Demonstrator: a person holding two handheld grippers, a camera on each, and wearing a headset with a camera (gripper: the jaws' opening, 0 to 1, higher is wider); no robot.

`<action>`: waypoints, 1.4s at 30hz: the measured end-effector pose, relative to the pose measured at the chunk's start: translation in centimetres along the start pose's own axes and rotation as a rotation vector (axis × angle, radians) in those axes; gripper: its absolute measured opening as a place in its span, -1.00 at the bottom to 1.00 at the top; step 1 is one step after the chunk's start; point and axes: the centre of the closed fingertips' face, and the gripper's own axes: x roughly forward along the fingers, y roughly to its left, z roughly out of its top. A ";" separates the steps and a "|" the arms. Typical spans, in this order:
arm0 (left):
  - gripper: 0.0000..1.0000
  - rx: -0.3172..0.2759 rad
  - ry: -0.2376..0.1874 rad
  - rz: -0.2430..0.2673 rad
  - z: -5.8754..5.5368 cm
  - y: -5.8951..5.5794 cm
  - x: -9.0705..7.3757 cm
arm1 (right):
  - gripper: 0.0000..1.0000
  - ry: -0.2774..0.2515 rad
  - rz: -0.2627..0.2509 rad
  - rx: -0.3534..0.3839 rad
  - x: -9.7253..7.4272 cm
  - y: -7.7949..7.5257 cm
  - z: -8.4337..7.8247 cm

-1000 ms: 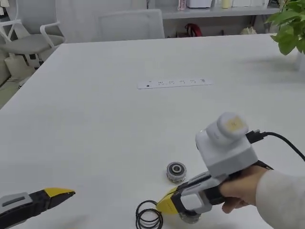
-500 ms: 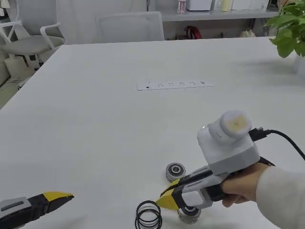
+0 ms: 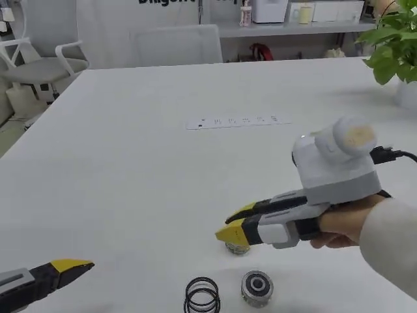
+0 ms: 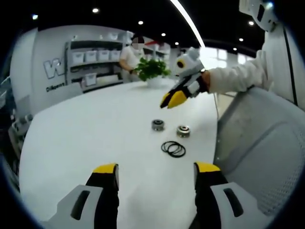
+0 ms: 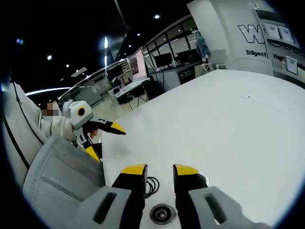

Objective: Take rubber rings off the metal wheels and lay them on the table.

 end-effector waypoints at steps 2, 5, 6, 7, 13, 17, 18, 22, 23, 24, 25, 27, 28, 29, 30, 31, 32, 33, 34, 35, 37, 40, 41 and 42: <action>0.35 -0.005 0.001 0.009 0.0 0.0 -0.1 | -0.55 -0.016 -0.026 -0.026 -0.8 -0.5 0.8; 0.42 -0.011 -0.005 0.017 0.2 0.1 -0.3 | -0.36 -0.054 -0.044 -0.047 -1.9 -0.5 2.1; 0.43 -0.012 -0.007 0.020 0.3 0.1 -0.3 | -0.31 -0.068 -0.050 -0.056 -2.5 -0.4 2.5; 0.44 -0.014 -0.011 0.023 0.4 0.1 -0.4 | -0.26 -0.076 -0.052 -0.058 -2.9 -0.4 2.8; 0.58 0.002 -0.001 0.039 0.6 0.1 -1.0 | 0.06 -0.136 -0.059 -0.081 -5.6 0.2 4.3; 0.66 0.001 0.000 0.037 0.9 0.0 -1.2 | 0.31 -0.162 -0.056 -0.092 -7.5 0.7 5.0; 0.67 -0.005 -0.001 0.039 0.9 0.0 -1.3 | 0.36 -0.166 -0.063 -0.104 -8.2 0.7 5.0; 0.71 -0.004 -0.015 0.041 1.5 -0.1 -1.6 | 0.46 -0.163 -0.086 -0.129 -10.2 0.7 4.2; 0.72 -0.001 -0.015 0.042 1.6 -0.1 -1.6 | 0.50 -0.163 -0.090 -0.132 -10.5 0.7 3.9; 0.73 0.002 -0.012 0.044 1.5 0.0 -1.6 | 0.54 -0.166 -0.095 -0.138 -11.1 0.6 3.6; 0.74 0.002 -0.010 0.044 1.5 0.1 -1.6 | 0.57 -0.167 -0.100 -0.139 -11.4 0.6 3.3; 0.76 0.001 -0.010 0.044 1.5 0.1 -1.5 | 0.65 -0.178 -0.111 -0.141 -12.3 0.4 2.7; 0.76 0.000 -0.009 0.042 1.4 0.1 -1.5 | 0.68 -0.185 -0.116 -0.142 -12.8 0.3 2.3; 0.77 0.000 -0.009 0.041 1.4 0.1 -1.5 | 0.72 -0.187 -0.119 -0.140 -13.0 0.3 2.2; 0.77 -0.001 -0.010 0.039 1.4 0.1 -1.4 | 0.75 -0.192 -0.129 -0.132 -13.4 0.1 1.7; 0.78 -0.002 -0.009 0.037 1.4 0.1 -1.4 | 0.78 -0.193 -0.134 -0.128 -13.7 0.0 1.4; 0.79 -0.001 -0.009 0.035 1.4 0.0 -1.3 | 0.80 -0.194 -0.145 -0.122 -14.1 -0.3 0.8; 0.79 -0.001 -0.008 0.033 1.3 -0.1 -1.3 | 0.81 -0.195 -0.152 -0.117 -14.3 -0.4 0.5; 0.79 -0.002 -0.007 0.031 1.3 -0.2 -1.2 | 0.82 -0.202 -0.166 -0.109 -14.7 -0.7 -0.1; 0.79 -0.002 -0.007 0.030 1.3 -0.2 -1.2 | 0.82 -0.207 -0.181 -0.101 -14.9 -1.0 -0.5; 0.80 -0.006 -0.004 0.025 1.3 -0.4 -1.1 | 0.82 -0.161 -0.221 -0.060 -15.1 -1.9 -2.5; 0.81 -0.014 -0.004 0.020 1.3 -0.6 -0.9 | 0.90 -0.139 -0.226 -0.023 -14.8 -2.1 -4.6; 0.82 -0.015 -0.004 0.017 1.3 -0.7 -0.8 | 0.92 -0.131 -0.225 -0.002 -14.7 -2.1 -5.4; 0.82 -0.016 -0.002 0.016 1.3 -0.8 -0.8 | 0.93 -0.125 -0.227 0.011 -14.5 -2.1 -5.9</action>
